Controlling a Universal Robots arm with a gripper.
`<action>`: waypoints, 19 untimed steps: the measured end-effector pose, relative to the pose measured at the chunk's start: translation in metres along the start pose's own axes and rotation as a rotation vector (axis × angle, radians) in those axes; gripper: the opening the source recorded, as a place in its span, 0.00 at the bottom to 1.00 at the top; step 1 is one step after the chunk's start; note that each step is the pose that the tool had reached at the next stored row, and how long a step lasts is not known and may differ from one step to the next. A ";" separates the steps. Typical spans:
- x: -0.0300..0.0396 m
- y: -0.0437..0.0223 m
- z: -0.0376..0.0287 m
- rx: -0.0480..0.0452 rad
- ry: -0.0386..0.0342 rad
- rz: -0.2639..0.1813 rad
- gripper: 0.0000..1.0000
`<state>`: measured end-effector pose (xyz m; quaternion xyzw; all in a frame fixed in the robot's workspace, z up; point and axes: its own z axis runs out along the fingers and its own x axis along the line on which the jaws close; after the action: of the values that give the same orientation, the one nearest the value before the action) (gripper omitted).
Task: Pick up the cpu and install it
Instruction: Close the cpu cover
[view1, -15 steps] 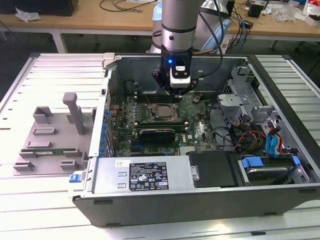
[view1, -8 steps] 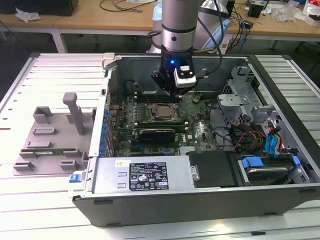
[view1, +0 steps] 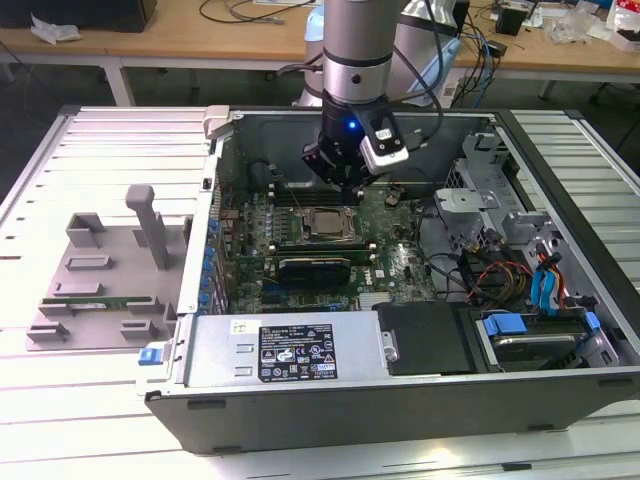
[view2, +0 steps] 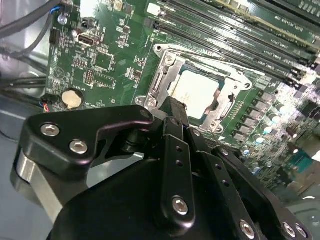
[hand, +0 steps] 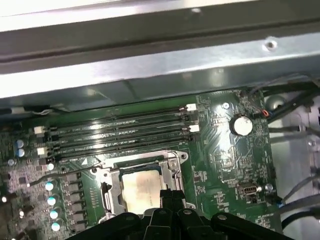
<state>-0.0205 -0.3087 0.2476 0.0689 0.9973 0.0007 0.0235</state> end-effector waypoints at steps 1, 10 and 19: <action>0.0000 0.0000 0.0000 -0.0007 0.0001 -0.014 0.11; 0.0019 -0.0017 0.0023 -0.0026 0.0000 -0.156 0.11; 0.0188 -0.0059 0.0066 -0.0034 0.0003 -0.182 0.11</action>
<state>-0.0396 -0.3120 0.2401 -0.0220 0.9995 0.0002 0.0234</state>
